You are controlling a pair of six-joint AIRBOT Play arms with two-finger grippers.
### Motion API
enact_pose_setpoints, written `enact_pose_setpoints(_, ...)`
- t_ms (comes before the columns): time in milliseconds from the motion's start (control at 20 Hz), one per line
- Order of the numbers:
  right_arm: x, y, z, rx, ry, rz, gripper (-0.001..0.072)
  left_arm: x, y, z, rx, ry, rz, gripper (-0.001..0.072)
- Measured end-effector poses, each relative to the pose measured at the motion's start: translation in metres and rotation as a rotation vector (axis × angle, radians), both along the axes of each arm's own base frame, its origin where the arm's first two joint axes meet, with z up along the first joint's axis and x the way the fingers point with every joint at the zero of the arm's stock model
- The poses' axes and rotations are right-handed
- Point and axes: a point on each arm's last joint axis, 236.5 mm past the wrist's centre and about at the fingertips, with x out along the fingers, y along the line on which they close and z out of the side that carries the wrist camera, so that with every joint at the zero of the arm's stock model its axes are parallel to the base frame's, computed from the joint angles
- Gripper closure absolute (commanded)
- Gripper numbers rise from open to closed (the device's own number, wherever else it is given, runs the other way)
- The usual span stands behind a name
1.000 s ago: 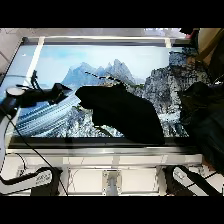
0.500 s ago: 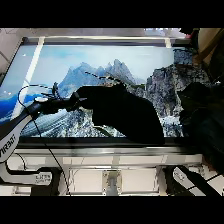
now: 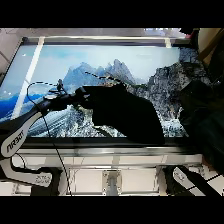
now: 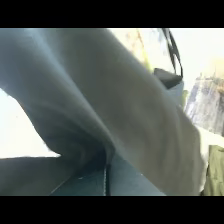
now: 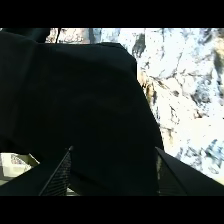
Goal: Fold the clothes and pants, and hang the long-sleeved shirts on hangers.
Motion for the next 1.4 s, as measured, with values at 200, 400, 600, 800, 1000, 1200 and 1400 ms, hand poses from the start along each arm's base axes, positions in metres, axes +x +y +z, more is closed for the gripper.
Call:
enact_pose_setpoints(200,-0.005,-0.006,-0.005,-0.031,0.025,0.006,0.0160,0.015,0.013,0.043,0.003,-0.107,0.022,0.0703)
enact_pose_setpoints(400,-0.018,-0.016,-0.029,-0.075,0.101,0.008,0.0160,0.022,0.064,0.146,0.056,-0.361,0.094,0.0703)
enact_pose_setpoints(600,-0.031,-0.008,-0.074,-0.025,0.191,0.005,0.0158,-0.008,0.137,0.260,0.214,-0.637,0.207,0.0703)
enact_pose_setpoints(800,-0.033,0.032,-0.119,0.116,0.215,0.008,0.0156,-0.063,0.192,0.310,0.457,-0.714,0.283,0.0703)
enact_pose_setpoints(1000,-0.035,0.081,-0.158,0.152,0.216,0.071,0.0157,-0.115,0.260,0.315,0.701,-0.610,0.442,0.0703)
enact_pose_setpoints(1200,-0.022,0.119,-0.179,0.147,0.176,0.100,0.0157,-0.169,0.336,0.327,0.847,-0.510,0.701,0.0703)
enact_pose_setpoints(1400,0.007,0.146,-0.181,0.178,0.119,0.086,0.0158,-0.217,0.392,0.327,0.925,-0.404,0.904,0.0702)
